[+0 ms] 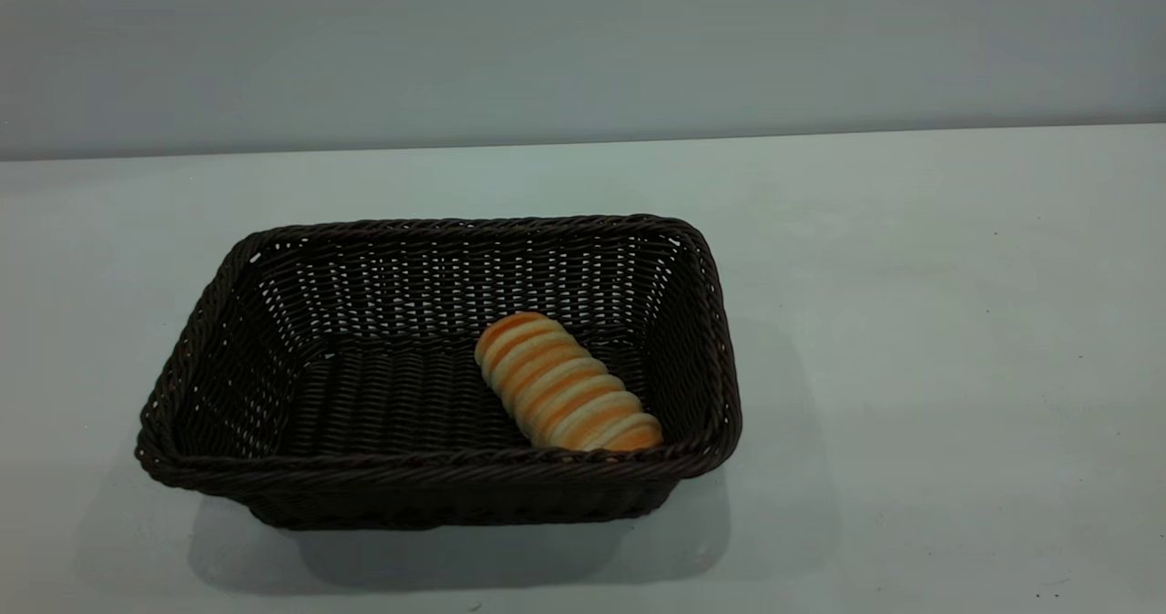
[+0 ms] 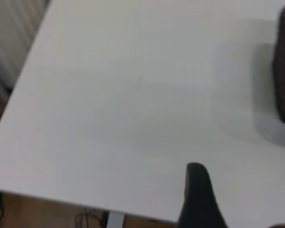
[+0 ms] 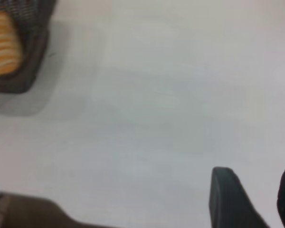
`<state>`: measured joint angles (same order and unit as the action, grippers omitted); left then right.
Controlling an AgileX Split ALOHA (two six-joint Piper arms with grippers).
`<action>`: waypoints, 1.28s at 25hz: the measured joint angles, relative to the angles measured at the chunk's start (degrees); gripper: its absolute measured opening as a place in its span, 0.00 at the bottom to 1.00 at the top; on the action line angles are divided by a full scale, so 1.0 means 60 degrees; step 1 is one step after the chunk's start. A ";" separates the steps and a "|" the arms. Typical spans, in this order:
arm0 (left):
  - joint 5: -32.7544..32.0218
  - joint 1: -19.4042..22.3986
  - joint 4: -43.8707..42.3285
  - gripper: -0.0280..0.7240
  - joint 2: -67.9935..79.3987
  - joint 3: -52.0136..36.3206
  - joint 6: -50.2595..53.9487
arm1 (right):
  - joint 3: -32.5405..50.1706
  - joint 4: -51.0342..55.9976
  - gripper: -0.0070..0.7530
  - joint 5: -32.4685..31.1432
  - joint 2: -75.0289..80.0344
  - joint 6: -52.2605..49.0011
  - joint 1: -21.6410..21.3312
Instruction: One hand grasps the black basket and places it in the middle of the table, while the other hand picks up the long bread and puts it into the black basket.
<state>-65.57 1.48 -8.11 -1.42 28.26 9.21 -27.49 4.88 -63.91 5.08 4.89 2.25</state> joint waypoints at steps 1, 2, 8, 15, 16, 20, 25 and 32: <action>0.0000 0.0170 0.0000 0.78 0.0000 0.0000 0.0000 | 0.0000 0.0000 0.32 0.0000 0.0000 0.0000 -0.0115; 0.0000 0.0264 0.0000 0.78 0.0000 0.0000 0.0000 | 0.0000 0.0000 0.32 0.0000 0.0000 0.0000 -0.0173; 0.0000 0.0073 0.0000 0.78 0.0000 0.0000 0.0000 | 0.0000 0.0029 0.32 0.0000 0.0000 0.0000 -0.0197; 0.0000 -0.0757 0.0000 0.78 0.0000 0.0000 -0.0009 | 0.0000 0.0053 0.32 0.0000 0.0000 0.0000 -0.0205; 0.0000 -0.0757 0.0000 0.78 0.0000 0.0000 -0.0009 | 0.0000 0.0053 0.32 0.0000 0.0000 0.0000 -0.0207; 0.0000 -0.0757 0.0000 0.78 0.0000 0.0000 -0.0011 | 0.0000 0.0053 0.32 -0.0008 0.0000 0.0000 -0.0215; 0.0000 -0.0757 0.0000 0.78 0.0000 0.0000 -0.0011 | 0.0000 0.0053 0.32 -0.0008 0.0000 0.0000 -0.0215; 0.0000 -0.0757 0.0000 0.78 0.0000 0.0000 -0.0011 | 0.0000 0.0053 0.32 -0.0008 0.0000 0.0000 -0.0215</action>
<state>-65.57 -3.06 -8.11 -1.42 28.26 9.14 -27.49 5.19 -63.96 5.08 4.89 0.96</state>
